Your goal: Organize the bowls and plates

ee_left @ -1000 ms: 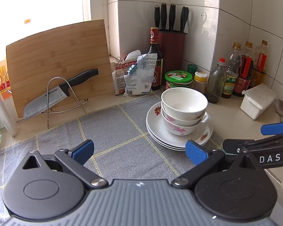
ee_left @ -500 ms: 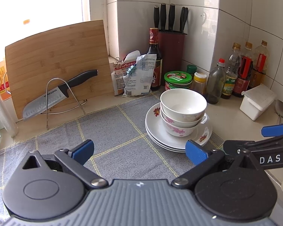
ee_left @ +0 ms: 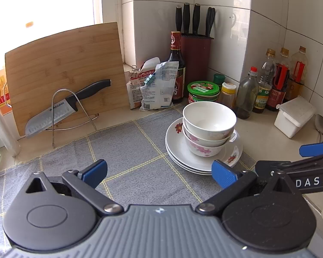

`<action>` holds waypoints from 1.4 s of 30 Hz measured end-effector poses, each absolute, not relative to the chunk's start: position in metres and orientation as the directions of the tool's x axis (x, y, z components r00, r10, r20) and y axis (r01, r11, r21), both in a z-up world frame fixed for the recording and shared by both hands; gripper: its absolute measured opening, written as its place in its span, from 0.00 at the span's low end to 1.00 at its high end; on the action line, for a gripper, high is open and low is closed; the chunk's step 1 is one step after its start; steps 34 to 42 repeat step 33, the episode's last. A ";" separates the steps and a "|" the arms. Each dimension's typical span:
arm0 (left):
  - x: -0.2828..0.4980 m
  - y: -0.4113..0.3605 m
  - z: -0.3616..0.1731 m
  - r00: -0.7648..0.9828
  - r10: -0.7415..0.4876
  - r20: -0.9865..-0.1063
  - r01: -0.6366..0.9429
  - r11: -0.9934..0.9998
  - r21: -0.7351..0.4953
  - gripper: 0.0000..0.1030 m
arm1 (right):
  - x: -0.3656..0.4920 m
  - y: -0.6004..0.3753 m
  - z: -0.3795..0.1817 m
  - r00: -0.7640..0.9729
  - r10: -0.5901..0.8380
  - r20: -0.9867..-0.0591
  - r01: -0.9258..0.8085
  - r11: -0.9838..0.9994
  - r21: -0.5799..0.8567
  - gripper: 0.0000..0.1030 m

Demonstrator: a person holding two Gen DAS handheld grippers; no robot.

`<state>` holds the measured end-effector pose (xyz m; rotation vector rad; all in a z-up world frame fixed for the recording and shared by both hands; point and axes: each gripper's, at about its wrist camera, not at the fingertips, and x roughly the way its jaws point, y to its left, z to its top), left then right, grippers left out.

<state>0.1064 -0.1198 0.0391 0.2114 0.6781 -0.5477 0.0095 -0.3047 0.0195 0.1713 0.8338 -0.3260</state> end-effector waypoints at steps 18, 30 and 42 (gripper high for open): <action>0.108 -0.124 0.038 0.642 -0.409 -0.649 0.543 0.839 0.009 0.99 | 0.012 -0.308 0.019 0.616 -0.226 -0.754 0.358 0.934 0.013 1.00; 0.109 -0.127 0.036 0.636 -0.411 -0.654 0.547 0.837 0.006 0.99 | 0.013 -0.308 0.019 0.609 -0.236 -0.758 0.363 0.932 0.002 1.00; 0.108 -0.128 0.036 0.635 -0.411 -0.655 0.547 0.837 0.005 0.99 | 0.013 -0.309 0.019 0.607 -0.236 -0.759 0.366 0.931 0.003 1.00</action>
